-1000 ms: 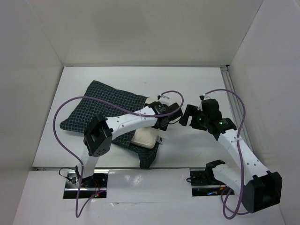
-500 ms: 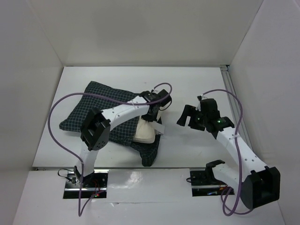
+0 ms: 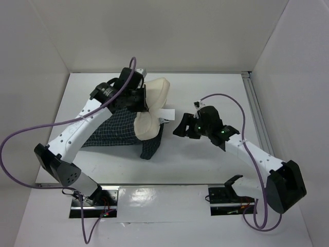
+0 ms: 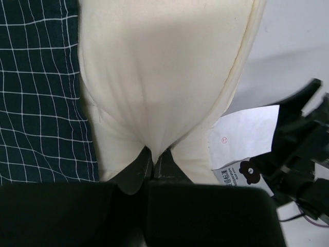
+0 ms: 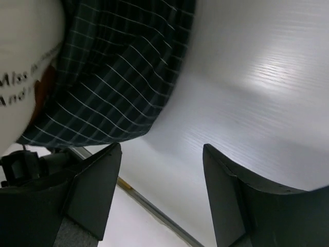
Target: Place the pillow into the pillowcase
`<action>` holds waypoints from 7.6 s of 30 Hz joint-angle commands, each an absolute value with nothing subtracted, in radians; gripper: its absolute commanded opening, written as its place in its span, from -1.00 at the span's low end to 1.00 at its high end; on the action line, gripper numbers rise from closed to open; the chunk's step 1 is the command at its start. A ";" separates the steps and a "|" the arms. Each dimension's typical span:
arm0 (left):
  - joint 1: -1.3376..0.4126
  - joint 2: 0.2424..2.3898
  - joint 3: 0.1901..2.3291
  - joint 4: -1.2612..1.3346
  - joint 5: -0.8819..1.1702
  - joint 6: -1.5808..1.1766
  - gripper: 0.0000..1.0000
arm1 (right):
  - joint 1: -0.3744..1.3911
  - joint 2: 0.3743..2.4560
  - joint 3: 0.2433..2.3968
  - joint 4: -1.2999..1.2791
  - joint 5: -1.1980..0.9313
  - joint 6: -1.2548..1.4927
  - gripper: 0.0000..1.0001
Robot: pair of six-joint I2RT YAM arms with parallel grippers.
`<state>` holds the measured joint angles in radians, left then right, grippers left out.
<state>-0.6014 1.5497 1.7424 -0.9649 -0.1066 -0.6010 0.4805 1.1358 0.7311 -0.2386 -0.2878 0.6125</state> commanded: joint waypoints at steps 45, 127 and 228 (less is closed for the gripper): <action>-0.347 1.339 1.580 -0.775 0.141 -0.614 -1.00 | 0.638 1.709 1.003 0.262 0.155 0.848 -1.00; -0.842 1.775 1.753 -0.863 -0.425 -0.625 0.83 | 0.414 1.741 1.022 0.005 -0.466 0.486 -1.00; -0.498 1.879 1.641 -0.853 0.189 -0.337 -1.00 | 0.350 1.506 1.031 0.285 -0.176 0.718 -1.00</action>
